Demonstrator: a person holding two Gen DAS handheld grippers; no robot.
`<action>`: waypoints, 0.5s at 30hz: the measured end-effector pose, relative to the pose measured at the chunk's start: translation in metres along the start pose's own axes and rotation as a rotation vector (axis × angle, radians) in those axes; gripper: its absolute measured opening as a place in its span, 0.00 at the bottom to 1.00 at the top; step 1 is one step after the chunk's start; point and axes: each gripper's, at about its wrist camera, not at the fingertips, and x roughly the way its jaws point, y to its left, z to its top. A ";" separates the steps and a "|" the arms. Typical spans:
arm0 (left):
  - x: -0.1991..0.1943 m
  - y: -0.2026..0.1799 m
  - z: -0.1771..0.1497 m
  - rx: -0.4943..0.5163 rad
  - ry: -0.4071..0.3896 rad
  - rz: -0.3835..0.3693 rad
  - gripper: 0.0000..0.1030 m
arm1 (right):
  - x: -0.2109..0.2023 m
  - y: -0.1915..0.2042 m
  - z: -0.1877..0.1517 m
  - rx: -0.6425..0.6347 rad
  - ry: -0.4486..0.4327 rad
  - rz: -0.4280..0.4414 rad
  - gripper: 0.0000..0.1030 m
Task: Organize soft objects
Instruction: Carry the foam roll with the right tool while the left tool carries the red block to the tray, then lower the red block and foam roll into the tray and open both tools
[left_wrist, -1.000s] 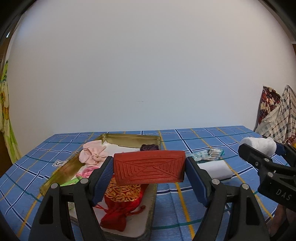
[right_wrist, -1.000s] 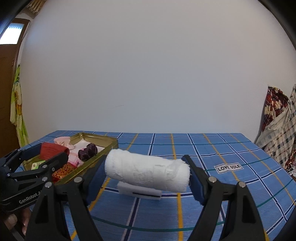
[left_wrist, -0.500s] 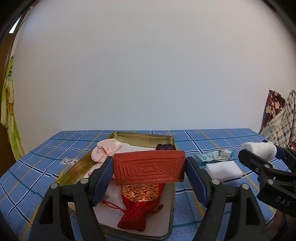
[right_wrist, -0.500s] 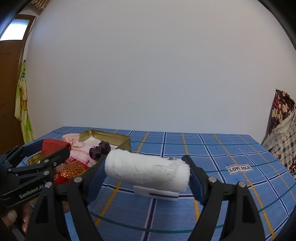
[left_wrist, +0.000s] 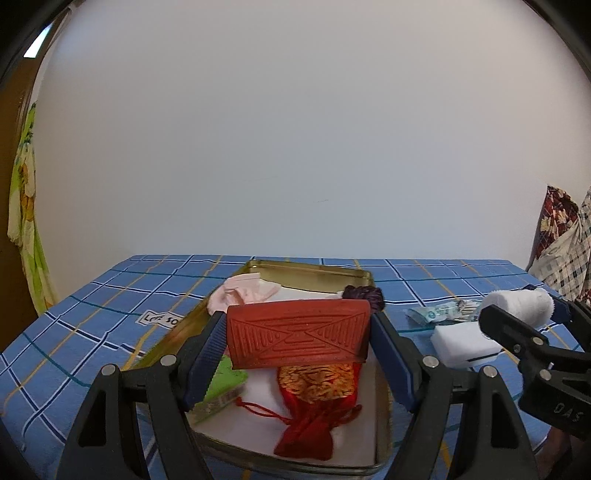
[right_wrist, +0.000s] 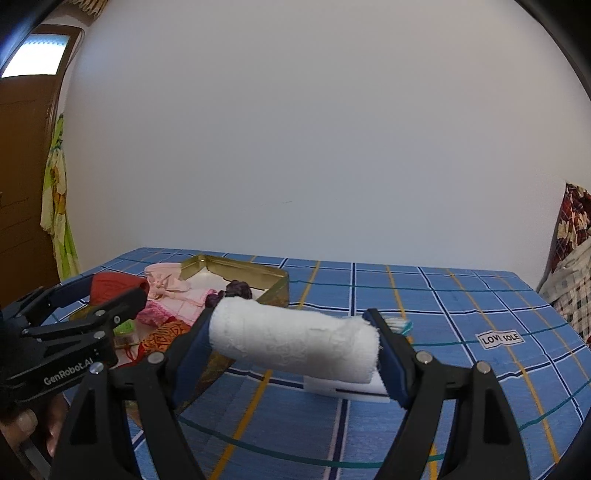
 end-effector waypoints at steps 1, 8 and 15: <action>0.001 0.003 0.000 -0.002 0.002 0.003 0.76 | 0.001 0.001 0.000 -0.002 0.000 0.004 0.78; 0.000 0.022 0.001 -0.007 0.020 0.035 0.76 | 0.007 0.011 0.001 -0.012 0.011 0.040 0.78; 0.000 0.037 0.001 0.000 0.036 0.034 0.76 | 0.017 0.027 0.003 -0.032 0.021 0.082 0.78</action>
